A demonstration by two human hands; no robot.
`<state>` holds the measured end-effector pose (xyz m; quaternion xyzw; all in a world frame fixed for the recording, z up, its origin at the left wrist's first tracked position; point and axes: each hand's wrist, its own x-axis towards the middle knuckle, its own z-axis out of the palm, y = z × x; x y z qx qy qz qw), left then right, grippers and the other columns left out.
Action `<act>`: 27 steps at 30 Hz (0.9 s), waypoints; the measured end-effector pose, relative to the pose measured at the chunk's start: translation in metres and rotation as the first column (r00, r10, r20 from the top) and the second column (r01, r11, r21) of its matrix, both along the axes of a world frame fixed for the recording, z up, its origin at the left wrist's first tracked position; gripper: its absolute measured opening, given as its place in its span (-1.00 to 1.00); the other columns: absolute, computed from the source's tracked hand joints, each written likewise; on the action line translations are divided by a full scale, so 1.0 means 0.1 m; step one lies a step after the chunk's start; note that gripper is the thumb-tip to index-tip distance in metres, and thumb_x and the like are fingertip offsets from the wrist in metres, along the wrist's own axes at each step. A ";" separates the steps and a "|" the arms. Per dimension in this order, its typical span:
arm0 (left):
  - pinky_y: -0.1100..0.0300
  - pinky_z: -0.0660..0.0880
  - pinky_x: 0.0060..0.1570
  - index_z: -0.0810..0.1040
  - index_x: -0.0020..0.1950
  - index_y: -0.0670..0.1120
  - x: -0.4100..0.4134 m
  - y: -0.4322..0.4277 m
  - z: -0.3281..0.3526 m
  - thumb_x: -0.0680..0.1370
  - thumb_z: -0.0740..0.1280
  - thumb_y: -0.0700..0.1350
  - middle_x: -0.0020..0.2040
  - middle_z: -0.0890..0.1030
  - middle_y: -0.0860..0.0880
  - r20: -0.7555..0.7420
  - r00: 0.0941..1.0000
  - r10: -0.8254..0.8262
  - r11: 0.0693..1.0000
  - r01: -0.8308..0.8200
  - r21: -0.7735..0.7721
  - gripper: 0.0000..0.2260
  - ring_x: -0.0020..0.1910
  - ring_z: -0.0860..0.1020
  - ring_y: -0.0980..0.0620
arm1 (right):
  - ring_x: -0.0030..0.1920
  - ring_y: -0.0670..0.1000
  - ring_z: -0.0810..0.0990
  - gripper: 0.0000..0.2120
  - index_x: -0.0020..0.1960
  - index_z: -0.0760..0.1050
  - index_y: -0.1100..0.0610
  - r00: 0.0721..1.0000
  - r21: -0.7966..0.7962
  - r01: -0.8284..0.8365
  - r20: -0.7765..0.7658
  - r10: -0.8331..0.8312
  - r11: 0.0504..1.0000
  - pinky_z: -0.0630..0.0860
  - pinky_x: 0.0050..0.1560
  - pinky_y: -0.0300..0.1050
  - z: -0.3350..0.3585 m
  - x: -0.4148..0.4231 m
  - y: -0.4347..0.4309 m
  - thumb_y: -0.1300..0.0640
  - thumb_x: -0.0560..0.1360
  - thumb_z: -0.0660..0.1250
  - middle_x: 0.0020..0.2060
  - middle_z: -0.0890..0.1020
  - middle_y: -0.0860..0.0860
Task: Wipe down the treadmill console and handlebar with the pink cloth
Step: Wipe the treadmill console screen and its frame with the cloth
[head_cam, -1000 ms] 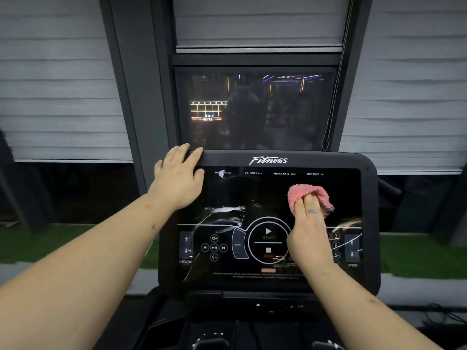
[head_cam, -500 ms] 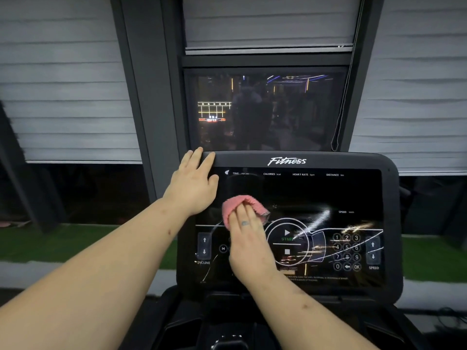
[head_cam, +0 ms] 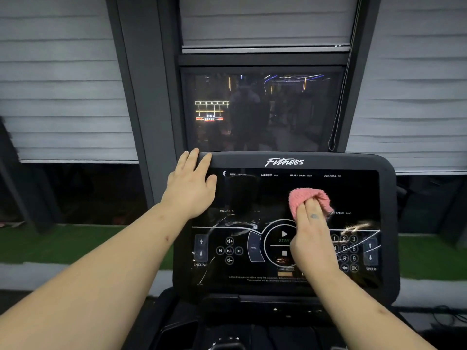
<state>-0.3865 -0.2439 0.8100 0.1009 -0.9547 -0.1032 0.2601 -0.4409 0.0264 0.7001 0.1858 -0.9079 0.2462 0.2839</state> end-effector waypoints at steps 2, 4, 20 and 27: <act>-0.15 0.04 0.59 0.04 0.67 0.08 0.00 0.01 0.01 0.71 0.05 0.11 0.69 -0.06 0.01 0.006 1.000 -0.002 1.000 0.002 0.004 -0.47 0.65 -0.15 -0.02 | 0.57 0.23 0.13 -0.21 0.50 0.25 0.32 0.998 -0.053 0.048 0.030 -0.047 0.997 0.12 0.60 0.12 0.01 0.04 -0.11 0.50 0.26 0.26 0.52 0.23 0.22; -0.15 0.04 0.59 0.04 0.67 0.08 0.00 0.02 0.01 0.70 0.05 0.12 0.69 -0.06 0.01 0.009 1.000 0.000 1.000 0.000 0.004 -0.47 0.65 -0.15 -0.02 | 0.55 0.27 0.15 -0.23 0.47 0.28 0.32 0.999 -0.064 0.040 0.029 -0.038 0.997 0.09 0.60 0.13 -0.01 0.12 -0.36 0.48 0.24 0.27 0.49 0.24 0.23; -0.15 0.04 0.59 0.06 0.67 0.08 0.00 0.01 -0.01 0.71 0.04 0.09 0.68 -0.03 -0.01 -0.019 1.000 0.006 1.000 -0.005 0.016 -0.48 0.64 -0.13 -0.02 | 0.59 0.14 0.18 -0.30 0.60 0.20 0.20 0.921 0.274 -0.371 -0.017 0.390 0.888 0.23 0.54 0.16 -0.28 0.46 -1.15 0.28 0.48 0.27 0.60 0.21 0.15; -0.14 0.03 0.59 0.06 0.66 0.10 0.01 0.01 -0.01 0.71 0.04 0.10 0.68 -0.03 0.01 -0.016 1.000 0.011 1.000 -0.011 0.012 -0.49 0.65 -0.12 -0.02 | 0.61 0.13 0.10 -0.14 0.58 0.21 0.27 0.984 0.117 -0.151 -0.077 0.161 0.982 0.18 0.57 0.14 -0.17 0.08 -0.24 0.50 0.27 0.18 0.60 0.17 0.16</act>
